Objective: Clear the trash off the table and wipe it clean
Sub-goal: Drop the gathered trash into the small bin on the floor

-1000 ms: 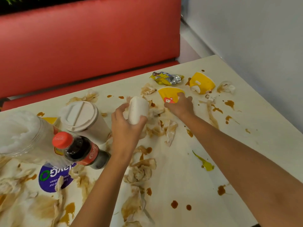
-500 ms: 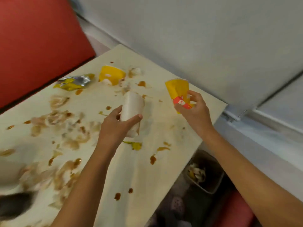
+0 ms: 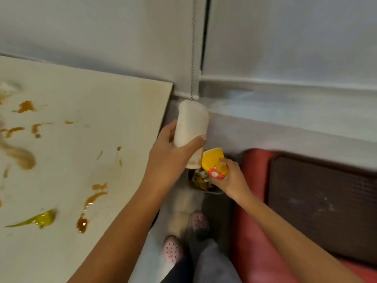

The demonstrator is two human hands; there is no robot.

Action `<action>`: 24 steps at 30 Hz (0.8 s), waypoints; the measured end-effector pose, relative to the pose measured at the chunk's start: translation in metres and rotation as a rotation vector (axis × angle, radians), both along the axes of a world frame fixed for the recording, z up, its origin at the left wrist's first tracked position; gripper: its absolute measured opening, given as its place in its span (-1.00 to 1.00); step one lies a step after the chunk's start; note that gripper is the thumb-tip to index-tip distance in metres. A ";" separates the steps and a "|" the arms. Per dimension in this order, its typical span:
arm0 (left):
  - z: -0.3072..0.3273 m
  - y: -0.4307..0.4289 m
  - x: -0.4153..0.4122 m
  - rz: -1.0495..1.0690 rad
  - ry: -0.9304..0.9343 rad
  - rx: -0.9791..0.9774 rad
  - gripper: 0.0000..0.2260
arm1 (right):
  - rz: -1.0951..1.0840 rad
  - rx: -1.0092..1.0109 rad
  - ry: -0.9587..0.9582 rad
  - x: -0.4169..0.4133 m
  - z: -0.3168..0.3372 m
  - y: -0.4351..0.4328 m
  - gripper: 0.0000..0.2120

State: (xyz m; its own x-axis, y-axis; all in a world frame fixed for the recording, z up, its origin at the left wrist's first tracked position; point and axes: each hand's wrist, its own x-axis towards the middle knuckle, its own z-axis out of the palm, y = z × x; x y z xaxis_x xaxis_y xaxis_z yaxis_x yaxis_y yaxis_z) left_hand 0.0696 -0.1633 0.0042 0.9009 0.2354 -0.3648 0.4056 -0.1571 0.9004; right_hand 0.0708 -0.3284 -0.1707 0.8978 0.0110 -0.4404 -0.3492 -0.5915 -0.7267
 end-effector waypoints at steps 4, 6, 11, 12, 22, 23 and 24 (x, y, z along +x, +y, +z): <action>-0.035 -0.025 0.010 -0.033 0.068 -0.026 -0.43 | 0.012 -0.092 0.113 0.008 -0.057 -0.004 -0.28; -0.053 -0.032 0.013 -0.034 0.115 -0.027 -0.43 | 0.047 -0.128 0.169 0.015 -0.075 -0.008 -0.20; -0.106 -0.038 0.015 0.006 0.234 0.003 -0.41 | 0.017 -0.164 0.315 0.021 -0.108 -0.027 -0.18; -0.117 -0.039 0.014 0.011 0.261 0.013 -0.41 | 0.005 -0.159 0.316 0.020 -0.113 -0.031 -0.20; -0.246 -0.064 0.023 -0.090 0.491 0.257 -0.38 | -0.045 -0.026 0.306 0.017 -0.120 -0.059 -0.45; -0.257 -0.069 0.030 -0.108 0.496 0.277 -0.36 | -0.054 -0.013 0.304 0.020 -0.122 -0.061 -0.46; -0.268 -0.074 0.037 -0.130 0.505 0.296 -0.34 | -0.064 -0.002 0.298 0.023 -0.124 -0.062 -0.46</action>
